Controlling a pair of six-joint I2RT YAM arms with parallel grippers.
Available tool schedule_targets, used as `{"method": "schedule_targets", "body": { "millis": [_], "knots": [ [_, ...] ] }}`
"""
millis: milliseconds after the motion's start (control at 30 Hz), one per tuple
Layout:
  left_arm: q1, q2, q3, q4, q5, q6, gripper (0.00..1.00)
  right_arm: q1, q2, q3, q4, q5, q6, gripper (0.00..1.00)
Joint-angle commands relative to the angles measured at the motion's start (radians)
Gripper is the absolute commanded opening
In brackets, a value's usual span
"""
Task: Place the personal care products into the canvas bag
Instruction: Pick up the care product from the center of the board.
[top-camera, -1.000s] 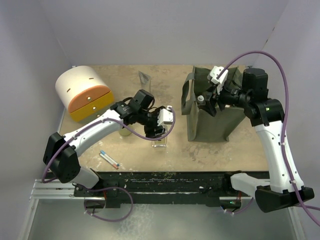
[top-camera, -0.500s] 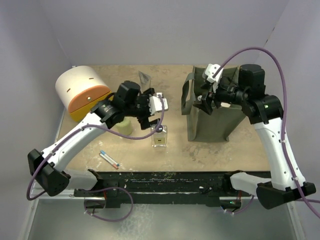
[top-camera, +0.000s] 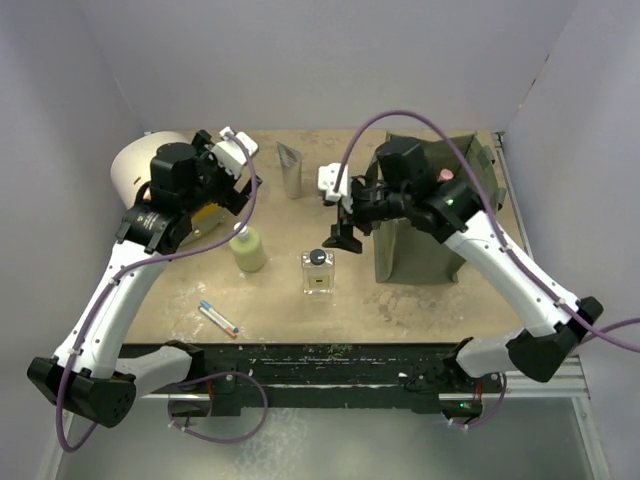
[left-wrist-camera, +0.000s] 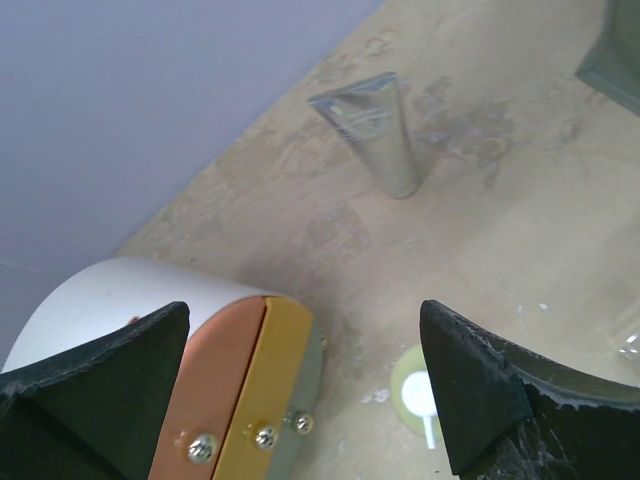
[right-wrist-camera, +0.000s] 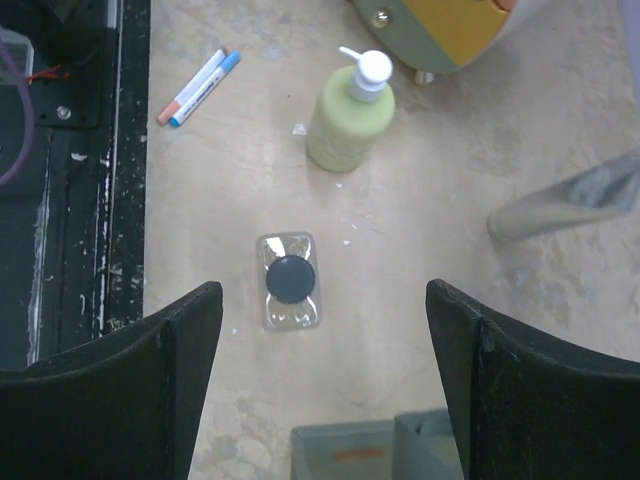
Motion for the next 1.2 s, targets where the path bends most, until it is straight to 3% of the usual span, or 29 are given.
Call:
{"method": "schedule_targets", "body": {
  "millis": [0, 167, 500, 667, 933, 1167],
  "knots": [
    [0.052, -0.022, 0.027, 0.053, -0.084, -0.071, 0.99, 0.070, 0.032, -0.062, 0.102, 0.080, -0.057, 0.86],
    [0.064, -0.047, 0.027, 0.059, -0.091, -0.095, 0.99, 0.102, 0.069, -0.169, 0.175, 0.124, -0.064, 0.95],
    [0.109, -0.081, 0.014, 0.057, -0.063, -0.105, 0.99, 0.137, 0.178, -0.278, 0.250, 0.157, -0.051, 0.96],
    [0.116, -0.102, 0.003, 0.050, -0.049, -0.105, 0.99, 0.153, 0.210, -0.315, 0.277, 0.153, -0.044, 0.91],
    [0.119, -0.127, -0.013, 0.043, -0.022, -0.102, 1.00, 0.153, 0.219, -0.329, 0.282, 0.151, -0.037, 0.73],
    [0.121, -0.133, -0.013, 0.037, -0.016, -0.099, 0.99, 0.154, 0.210, -0.354, 0.257, 0.124, -0.044, 0.73]
  ]
}}
